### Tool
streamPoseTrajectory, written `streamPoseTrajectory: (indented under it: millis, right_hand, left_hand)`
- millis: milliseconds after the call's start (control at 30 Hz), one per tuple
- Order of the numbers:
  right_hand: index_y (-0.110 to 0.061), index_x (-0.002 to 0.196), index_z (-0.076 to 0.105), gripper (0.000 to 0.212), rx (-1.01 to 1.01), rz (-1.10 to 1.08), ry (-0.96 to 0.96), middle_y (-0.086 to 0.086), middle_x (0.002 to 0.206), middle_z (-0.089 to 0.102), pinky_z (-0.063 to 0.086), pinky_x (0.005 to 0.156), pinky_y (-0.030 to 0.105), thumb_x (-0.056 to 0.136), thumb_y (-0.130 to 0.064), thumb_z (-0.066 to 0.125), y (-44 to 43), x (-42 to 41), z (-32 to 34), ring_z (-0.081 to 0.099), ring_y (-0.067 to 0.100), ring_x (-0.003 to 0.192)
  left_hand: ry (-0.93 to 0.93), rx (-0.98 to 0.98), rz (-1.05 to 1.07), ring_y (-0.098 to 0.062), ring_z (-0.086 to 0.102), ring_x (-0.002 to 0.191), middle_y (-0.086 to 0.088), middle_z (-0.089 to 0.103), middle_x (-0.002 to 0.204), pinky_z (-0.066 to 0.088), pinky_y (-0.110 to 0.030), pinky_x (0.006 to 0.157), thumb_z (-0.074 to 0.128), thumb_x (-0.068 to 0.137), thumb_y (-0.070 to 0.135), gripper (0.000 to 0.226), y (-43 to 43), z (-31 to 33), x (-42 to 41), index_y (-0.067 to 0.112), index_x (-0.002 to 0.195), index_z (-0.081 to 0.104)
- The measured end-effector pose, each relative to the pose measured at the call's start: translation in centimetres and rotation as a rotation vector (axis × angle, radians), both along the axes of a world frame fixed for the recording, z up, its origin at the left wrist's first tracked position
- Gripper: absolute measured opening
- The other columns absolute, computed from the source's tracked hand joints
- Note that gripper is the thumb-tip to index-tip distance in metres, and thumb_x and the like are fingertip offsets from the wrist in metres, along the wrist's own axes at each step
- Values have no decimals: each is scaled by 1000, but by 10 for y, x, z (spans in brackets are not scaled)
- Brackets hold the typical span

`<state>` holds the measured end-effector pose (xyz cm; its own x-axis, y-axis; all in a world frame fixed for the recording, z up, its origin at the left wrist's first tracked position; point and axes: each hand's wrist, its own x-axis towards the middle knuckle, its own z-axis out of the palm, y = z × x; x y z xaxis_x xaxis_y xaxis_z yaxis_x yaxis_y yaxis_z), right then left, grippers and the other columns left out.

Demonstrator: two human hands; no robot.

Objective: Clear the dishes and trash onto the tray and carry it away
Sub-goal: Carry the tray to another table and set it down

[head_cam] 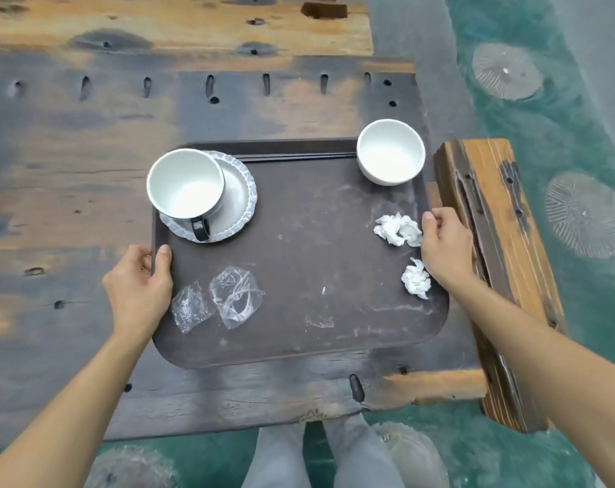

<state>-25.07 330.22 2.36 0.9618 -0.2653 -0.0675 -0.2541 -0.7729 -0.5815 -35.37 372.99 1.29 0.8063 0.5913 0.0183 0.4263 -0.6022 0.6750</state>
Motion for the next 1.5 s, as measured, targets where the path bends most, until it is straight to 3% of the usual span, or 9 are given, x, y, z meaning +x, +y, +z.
streamPoseTrajectory:
  millis: [233, 333, 400, 567, 867, 1167, 1333, 1500]
  right_hand:
    - [-4, 111, 61, 29, -26, 26, 33, 4, 90, 61, 42, 83, 39, 103, -26, 45, 4, 9, -63, 62, 35, 95]
    - [-1, 111, 61, 29, -64, 41, 28, 13, 93, 67, 41, 81, 39, 104, -24, 45, 4, 11, -83, 62, 37, 94]
    - [0, 111, 61, 29, -78, 40, 29, 15, 95, 69, 40, 80, 38, 104, -23, 45, 3, 12, -94, 62, 35, 93]
    - [-1, 111, 61, 29, -71, 10, 54, 2, 89, 59, 36, 78, 32, 104, -24, 45, -5, 14, -109, 52, 22, 84]
    - [-2, 111, 61, 30, -67, 6, 82, 2, 89, 59, 36, 79, 31, 104, -26, 44, -7, 18, -116, 52, 21, 84]
    - [-3, 102, 64, 28, -131, 54, 54, 2, 88, 58, 35, 79, 31, 103, -23, 45, -13, 19, -126, 54, 22, 88]
    - [-1, 122, 60, 32, -94, 99, 159, 16, 112, 66, 37, 85, 34, 105, -21, 41, -18, 7, -122, 58, 34, 108]
    - [-8, 134, 57, 42, -23, 29, 278, 16, 129, 64, 41, 98, 42, 105, -33, 41, -27, -37, -95, 57, 34, 120]
  left_hand:
    - [62, 7, 16, -31, 53, 64, -7, 54, 61, 39, -35, 68, 59, 97, 30, 30, 1, -61, -2, 5, 81, 57]
    - [86, 38, 10, -30, 53, 63, -8, 55, 62, 37, -35, 66, 58, 97, 30, 29, 0, -80, 0, 7, 80, 55]
    - [101, 54, -6, -32, 53, 62, -13, 57, 63, 40, -39, 65, 58, 97, 30, 31, -1, -89, 4, 5, 79, 54]
    - [124, 61, -24, -33, 53, 61, -11, 56, 62, 42, -41, 64, 58, 97, 30, 32, -6, -105, 13, 5, 78, 54]
    - [159, 76, -63, -28, 54, 64, -8, 59, 66, 36, -33, 65, 55, 99, 31, 27, -7, -121, 14, 7, 89, 60]
    - [198, 86, -99, -29, 57, 66, -7, 60, 68, 44, -39, 65, 54, 99, 35, 27, -5, -125, 14, 9, 96, 62]
    - [251, 43, -119, -22, 58, 72, 5, 60, 76, 41, -36, 68, 54, 100, 30, 24, -8, -111, 4, 12, 114, 61]
    - [338, -67, -30, -22, 62, 81, 2, 64, 92, 46, -38, 76, 57, 98, 31, 29, -20, -88, -33, 9, 116, 62]
